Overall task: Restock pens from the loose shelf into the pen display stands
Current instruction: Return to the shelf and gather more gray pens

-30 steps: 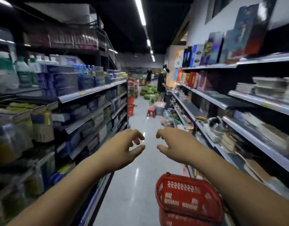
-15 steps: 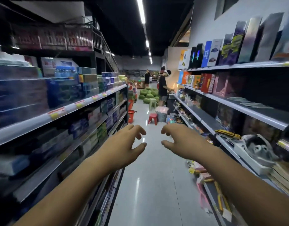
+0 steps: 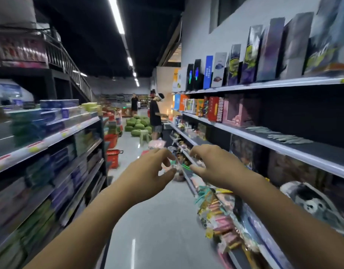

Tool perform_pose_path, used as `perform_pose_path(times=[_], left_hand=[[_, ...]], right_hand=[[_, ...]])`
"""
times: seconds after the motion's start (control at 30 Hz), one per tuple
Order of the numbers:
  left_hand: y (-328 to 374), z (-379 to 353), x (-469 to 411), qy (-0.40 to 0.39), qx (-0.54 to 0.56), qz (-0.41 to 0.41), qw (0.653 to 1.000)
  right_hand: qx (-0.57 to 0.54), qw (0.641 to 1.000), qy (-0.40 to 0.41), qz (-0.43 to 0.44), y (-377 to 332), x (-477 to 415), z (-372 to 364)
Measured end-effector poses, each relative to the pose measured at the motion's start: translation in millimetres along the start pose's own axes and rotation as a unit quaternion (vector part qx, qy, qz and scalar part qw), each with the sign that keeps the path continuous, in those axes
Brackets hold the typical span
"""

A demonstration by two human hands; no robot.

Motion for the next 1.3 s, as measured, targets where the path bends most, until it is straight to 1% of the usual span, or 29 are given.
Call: perform_pose_path(times=[0.13, 0.23, 0.4, 0.53, 0.73, 0.9, 1.03, 1.17, 1.3], left_hand=[[-26.2, -32.7, -107.2, 0.003, -0.004, -0.039, 0.999], [-35.4, -63.0, -178.1, 0.0, 0.028, -0.068, 0.997], [-37.2, -136.4, -287.0, -0.016, 0.046, -0.133, 0.99], [-26.3, -206.9, -374.2, -0.038, 0.076, -0.195, 0.977], [3.6, -296.8, -500.0, -0.09, 0.133, -0.275, 0.948], [42.0, -367.7, -586.0, -0.113, 0.172, -0.331, 0.921], [76.3, -434.4, -635.8, -0.152, 0.182, -0.377, 0.895], [107.9, -496.5, -691.0, -0.172, 0.16, -0.417, 0.878], [139.8, -547.5, -746.9, -0.2, 0.156, -0.414, 0.874]], right_hand=[[0.026, 0.999, 0.0, -0.025, 61.2, -79.1, -3.2], [0.039, 0.998, 0.004, -0.055, 109.4, -121.2, -7.5], [0.074, 0.99, 0.007, -0.124, 206.0, -168.6, -26.6], [0.111, 0.976, 0.006, -0.189, 293.3, -197.2, -40.9], [0.147, 0.945, 0.008, -0.291, 415.2, -231.7, -41.0], [0.158, 0.916, 0.041, -0.367, 502.0, -234.5, -42.5], [0.14, 0.896, 0.008, -0.421, 566.8, -225.8, -63.8], [0.123, 0.884, 0.014, -0.451, 637.5, -228.0, -69.7], [0.123, 0.884, 0.022, -0.451, 711.4, -242.7, -74.1]])
Point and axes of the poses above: each hand's wrist, its own x-axis away from the middle knuckle, its own z-axis out of the back of the hand, y = z × x, the point moved 6 cm from there along -x, towards the middle knuckle, and after that the axes turned 2 degrees about -x, right-handed, at the moved point
